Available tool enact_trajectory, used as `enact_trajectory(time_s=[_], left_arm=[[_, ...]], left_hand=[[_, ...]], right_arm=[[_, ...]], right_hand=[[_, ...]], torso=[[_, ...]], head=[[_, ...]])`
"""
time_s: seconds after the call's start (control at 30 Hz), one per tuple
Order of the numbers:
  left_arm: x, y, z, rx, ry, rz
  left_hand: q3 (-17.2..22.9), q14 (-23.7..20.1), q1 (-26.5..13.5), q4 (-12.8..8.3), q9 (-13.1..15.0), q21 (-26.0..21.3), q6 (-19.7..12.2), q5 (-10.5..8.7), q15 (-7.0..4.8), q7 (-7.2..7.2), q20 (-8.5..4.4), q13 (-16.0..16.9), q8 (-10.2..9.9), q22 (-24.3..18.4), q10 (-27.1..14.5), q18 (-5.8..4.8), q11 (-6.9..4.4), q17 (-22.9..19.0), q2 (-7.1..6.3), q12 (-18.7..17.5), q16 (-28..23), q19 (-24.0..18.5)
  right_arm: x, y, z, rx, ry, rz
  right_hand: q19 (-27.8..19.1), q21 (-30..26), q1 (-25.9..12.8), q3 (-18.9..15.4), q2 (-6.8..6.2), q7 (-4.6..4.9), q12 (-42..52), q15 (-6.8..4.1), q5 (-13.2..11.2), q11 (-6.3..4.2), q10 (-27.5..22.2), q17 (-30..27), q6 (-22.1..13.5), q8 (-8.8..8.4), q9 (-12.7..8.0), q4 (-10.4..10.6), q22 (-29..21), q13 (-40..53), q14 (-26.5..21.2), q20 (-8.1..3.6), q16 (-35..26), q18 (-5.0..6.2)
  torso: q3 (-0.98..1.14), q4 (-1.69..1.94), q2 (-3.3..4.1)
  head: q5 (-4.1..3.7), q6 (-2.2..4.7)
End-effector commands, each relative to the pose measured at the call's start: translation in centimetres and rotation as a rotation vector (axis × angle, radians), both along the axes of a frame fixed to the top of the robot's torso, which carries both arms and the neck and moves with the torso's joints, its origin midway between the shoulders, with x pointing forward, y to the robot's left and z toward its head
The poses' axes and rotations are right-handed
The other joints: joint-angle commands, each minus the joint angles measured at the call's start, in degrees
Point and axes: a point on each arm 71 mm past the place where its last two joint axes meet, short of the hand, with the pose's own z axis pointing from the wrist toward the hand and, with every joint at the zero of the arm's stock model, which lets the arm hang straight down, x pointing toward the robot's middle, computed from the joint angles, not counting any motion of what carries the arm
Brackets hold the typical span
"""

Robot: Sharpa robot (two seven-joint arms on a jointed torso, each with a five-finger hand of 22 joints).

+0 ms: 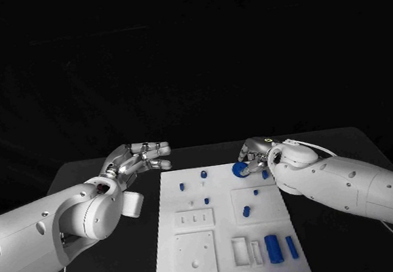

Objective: Assemble the parts on the task board

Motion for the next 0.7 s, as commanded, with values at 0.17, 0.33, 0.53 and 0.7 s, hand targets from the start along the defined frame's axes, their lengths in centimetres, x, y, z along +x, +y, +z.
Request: enact_trajectory(time_s=[0.17,0.33,0.53,0.7], left_arm=[[-0.08,-0.18,0.13,-0.004,-0.005,-0.02],[-0.04,-0.2,0.13,-0.003,-0.005,-0.02],[0.09,-0.2,0.08,-0.002,-0.004,-0.019],[0.16,-0.23,0.05,-0.001,-0.004,-0.019]], left_hand=[[-0.3,-0.3,0.2,0.0,0.1,0.3,-0.4,-0.07,0.04,-0.09,0.11,0.1,-0.2,0.0,-0.4,0.07,0.02,-0.1,0.13,0.0,0.2,-0.2],[-0.3,-0.3,0.2,0.0,0.1,0.3,-0.4,-0.07,0.04,-0.09,0.11,0.1,-0.2,0.0,-0.4,0.07,0.02,-0.1,0.13,0.0,0.2,-0.2],[-0.3,-0.3,0.1,0.1,0.1,0.3,-0.4,-0.1,0.05,-0.07,0.14,0.1,-0.2,-0.1,-0.5,0.08,0.04,-0.1,0.1,0.0,0.2,-0.2],[-0.3,-0.3,0.1,0.1,0.1,0.3,-0.4,-0.1,0.05,-0.07,0.14,0.1,-0.2,-0.1,-0.5,0.08,0.04,-0.1,0.1,0.0,0.2,-0.2]], right_arm=[[0.1,0.07,-0.25,-0.015,-0.008,0.005],[0.15,-0.01,-0.38,-0.018,-0.004,0.002],[0.23,-0.16,-0.53,-0.02,0.0,-0.002],[0.27,-0.05,-0.74,-0.021,0.008,0.0]], right_hand=[[1.6,0.5,-0.1,0.1,0.54,-0.05,-0.2,-0.03,-0.2,-0.06,0.2,0.2,0.1,0.08,-0.1,0.1,7.2,0.1,0.4,0.54,-0.4,-0.28],[1.5,0.5,0.0,0.4,0.64,-0.07,-0.2,-0.03,-0.4,-0.07,0.2,0.3,0.3,0.09,-0.1,0.1,7.2,0.2,0.5,0.55,-0.4,-0.27],[1.5,0.7,-0.2,0.9,0.61,-0.11,-0.3,-0.05,-0.5,-0.1,0.1,0.5,0.5,0.07,-0.1,0.0,7.2,0.1,0.5,0.55,-0.6,-0.27],[1.4,0.7,-0.6,1.2,0.78,-0.11,-0.4,-0.06,-0.6,-0.1,0.1,0.6,0.6,0.07,-0.1,0.2,7.2,0.1,0.5,0.54,-0.7,-0.28]], torso=[[0.05,-0.11,0.03],[0.05,-0.17,0.11],[0.04,-0.17,0.1],[0.04,-0.06,0.12]], head=[[0.26,-0.23],[0.2,-0.31],[0.1,-0.46],[0.0,-0.64]])
